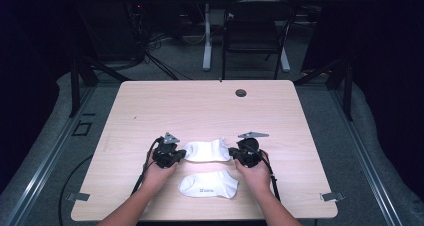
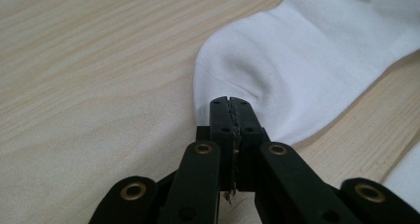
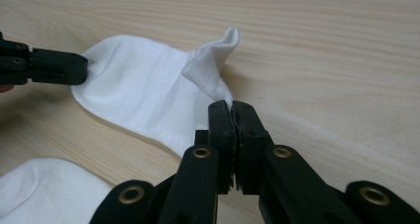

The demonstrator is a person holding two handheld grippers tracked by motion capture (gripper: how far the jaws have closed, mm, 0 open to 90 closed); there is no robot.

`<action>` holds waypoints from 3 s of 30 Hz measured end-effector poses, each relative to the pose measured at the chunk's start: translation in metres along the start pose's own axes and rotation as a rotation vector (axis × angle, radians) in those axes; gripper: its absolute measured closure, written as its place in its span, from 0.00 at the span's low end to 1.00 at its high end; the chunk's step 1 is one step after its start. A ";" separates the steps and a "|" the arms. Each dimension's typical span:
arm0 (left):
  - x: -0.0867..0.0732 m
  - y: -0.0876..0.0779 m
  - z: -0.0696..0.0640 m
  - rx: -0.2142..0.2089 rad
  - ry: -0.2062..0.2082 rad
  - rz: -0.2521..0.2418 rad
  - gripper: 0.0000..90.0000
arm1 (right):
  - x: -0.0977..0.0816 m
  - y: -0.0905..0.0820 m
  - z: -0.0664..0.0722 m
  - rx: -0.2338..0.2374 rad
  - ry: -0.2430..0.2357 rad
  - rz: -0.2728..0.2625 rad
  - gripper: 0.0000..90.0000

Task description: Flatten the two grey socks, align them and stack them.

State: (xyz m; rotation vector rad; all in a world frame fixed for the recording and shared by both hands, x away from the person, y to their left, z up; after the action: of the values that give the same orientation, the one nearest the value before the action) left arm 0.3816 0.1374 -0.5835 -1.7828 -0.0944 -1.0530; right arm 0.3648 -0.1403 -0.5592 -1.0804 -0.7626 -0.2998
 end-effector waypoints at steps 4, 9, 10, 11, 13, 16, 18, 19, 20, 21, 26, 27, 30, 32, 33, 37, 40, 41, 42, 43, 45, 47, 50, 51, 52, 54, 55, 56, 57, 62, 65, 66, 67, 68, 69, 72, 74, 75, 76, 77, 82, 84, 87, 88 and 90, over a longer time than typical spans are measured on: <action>0.000 0.000 0.001 -0.004 -0.006 -0.005 1.00 | 0.005 -0.008 0.004 -0.014 -0.026 -0.025 0.94; 0.000 0.000 0.001 -0.004 -0.002 -0.003 1.00 | 0.009 -0.017 0.010 -0.031 -0.067 -0.076 0.93; 0.000 0.000 0.002 -0.005 0.000 -0.001 1.00 | 0.010 -0.017 0.012 -0.023 -0.074 -0.091 0.95; 0.000 0.000 0.002 -0.005 0.001 -0.001 1.00 | 0.012 -0.017 0.013 -0.008 -0.077 -0.085 0.96; -0.001 0.001 0.001 -0.005 0.000 -0.009 1.00 | 0.015 -0.015 0.016 0.007 -0.090 -0.074 0.97; -0.001 0.000 0.002 -0.010 0.000 -0.014 1.00 | 0.016 -0.001 0.022 0.035 -0.103 -0.046 0.95; -0.001 0.000 0.003 -0.015 0.003 -0.010 1.00 | 0.015 0.008 0.024 0.022 -0.129 -0.024 0.94; -0.001 0.001 0.003 -0.014 -0.001 -0.013 1.00 | 0.013 0.015 0.025 0.011 -0.142 -0.004 0.94; -0.001 0.001 0.002 -0.014 -0.002 -0.012 1.00 | 0.013 0.018 0.025 -0.002 -0.144 0.004 0.94; -0.001 0.001 0.002 -0.012 -0.002 -0.015 1.00 | 0.012 0.021 0.024 -0.009 -0.144 0.012 0.94; -0.001 0.000 0.002 -0.014 0.009 -0.008 1.00 | 0.011 0.028 0.019 -0.033 -0.127 0.026 0.95; -0.001 0.000 0.002 -0.015 0.007 -0.009 1.00 | 0.011 0.029 0.018 -0.040 -0.133 0.033 0.95; -0.001 0.001 0.003 -0.015 0.003 -0.014 1.00 | 0.009 0.032 0.016 -0.053 -0.139 0.053 0.95; -0.001 0.001 0.003 -0.014 0.005 -0.018 1.00 | 0.007 0.034 0.012 -0.058 -0.131 0.059 0.97; -0.001 0.001 0.003 -0.013 0.005 -0.018 1.00 | 0.004 0.035 0.010 -0.068 -0.130 0.066 0.97; -0.001 0.000 0.002 -0.011 0.012 -0.012 1.00 | -0.001 0.034 0.003 -0.045 -0.087 0.064 0.99; -0.002 -0.001 0.003 -0.015 0.007 -0.010 1.00 | -0.003 0.032 0.004 -0.065 -0.125 0.067 1.00; -0.003 -0.001 0.003 -0.013 0.007 -0.010 1.00 | -0.003 0.031 0.004 -0.063 -0.123 0.070 1.00; -0.003 -0.002 0.003 -0.010 0.010 -0.010 1.00 | -0.004 0.030 0.004 -0.060 -0.125 0.067 1.00; -0.004 -0.002 0.003 -0.010 0.002 -0.012 1.00 | -0.004 0.029 0.003 -0.055 -0.118 0.073 1.00; -0.005 -0.004 0.003 -0.016 0.004 -0.005 1.00 | -0.005 0.028 0.001 -0.049 -0.109 0.077 1.00; -0.008 -0.005 0.002 -0.012 0.005 -0.014 1.00 | -0.006 0.026 0.000 -0.040 -0.108 0.077 1.00; -0.010 -0.008 0.003 -0.027 0.002 -0.008 1.00 | -0.008 0.024 0.000 -0.032 -0.093 0.087 1.00; -0.010 -0.008 0.002 -0.027 -0.001 -0.009 1.00 | -0.008 0.024 0.000 -0.030 -0.099 0.086 1.00; -0.010 -0.008 0.002 -0.029 -0.001 -0.009 1.00 | -0.009 0.023 0.000 -0.032 -0.104 0.095 1.00; -0.007 -0.012 0.001 -0.033 0.007 -0.020 1.00 | -0.008 0.021 0.002 -0.035 -0.106 0.085 1.00; -0.006 -0.013 0.001 -0.034 0.002 -0.023 1.00 | -0.006 0.019 0.003 -0.025 -0.109 0.066 1.00; -0.005 -0.014 0.001 -0.029 0.002 -0.029 1.00 | -0.005 0.018 0.003 -0.027 -0.116 0.054 1.00; -0.002 -0.016 0.002 -0.029 0.002 -0.034 1.00 | -0.003 0.016 0.005 -0.025 -0.110 0.045 1.00; 0.009 -0.019 0.002 -0.025 0.023 -0.029 0.99 | 0.006 0.011 0.007 -0.032 -0.134 0.015 0.99; 0.010 -0.016 0.002 -0.014 0.035 -0.025 0.97 | 0.009 0.013 0.006 -0.022 -0.125 0.015 0.99; 0.010 -0.013 0.002 -0.017 0.040 -0.020 0.96 | 0.010 0.013 0.006 -0.022 -0.123 0.011 0.99; 0.010 -0.012 0.002 -0.026 0.041 -0.011 0.94 | 0.010 0.014 0.005 -0.015 -0.120 0.015 0.99; 0.009 -0.010 0.003 -0.026 0.045 -0.003 0.91 | 0.010 0.015 0.005 -0.014 -0.118 0.015 0.99; 0.009 -0.009 0.003 -0.026 0.049 0.003 0.88 | 0.010 0.017 0.005 -0.015 -0.118 0.023 0.98; 0.009 -0.006 0.003 -0.032 0.043 0.002 0.83 | 0.009 0.020 0.004 -0.007 -0.116 0.023 0.98; 0.009 -0.004 0.003 -0.027 0.034 -0.005 0.80 | 0.007 0.021 0.003 -0.002 -0.110 0.027 0.98; 0.009 -0.003 0.004 -0.028 0.032 0.005 0.80 | 0.006 0.022 0.002 -0.008 -0.115 0.032 0.98; 0.009 -0.002 0.004 -0.032 0.030 0.006 0.79 | 0.005 0.022 0.002 -0.010 -0.117 0.039 0.97; 0.008 -0.001 0.003 -0.036 0.036 0.015 0.78 | 0.003 0.023 0.001 -0.011 -0.117 0.040 0.97; 0.007 0.004 0.003 -0.033 0.054 0.020 0.76 | -0.001 0.027 -0.003 -0.012 -0.102 0.049 0.96; 0.006 0.004 0.001 -0.017 0.070 0.013 0.77 | -0.003 0.028 -0.004 -0.016 -0.103 0.061 0.96; 0.006 0.004 -0.001 -0.005 0.096 0.014 0.83 | -0.005 0.029 -0.004 -0.010 -0.101 0.058 0.96; 0.006 0.004 -0.002 -0.008 0.099 0.015 0.85 | -0.005 0.029 -0.004 -0.009 -0.100 0.055 0.97; 0.006 0.004 -0.002 -0.017 0.097 0.016 0.89 | -0.006 0.029 -0.005 -0.010 -0.096 0.048 0.98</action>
State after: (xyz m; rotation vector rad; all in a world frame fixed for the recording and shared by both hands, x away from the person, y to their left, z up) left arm 0.3859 0.1311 -0.5826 -1.7423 -0.0115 -1.1303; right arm 0.3791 -0.1321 -0.5844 -1.1270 -0.8205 -0.2122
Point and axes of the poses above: each handheld gripper's, and its own axes: y roughly forward along the jaws, x roughly out of its top, z roughly to its left, the point moved 1 cm from there along y, roughly forward along the jaws
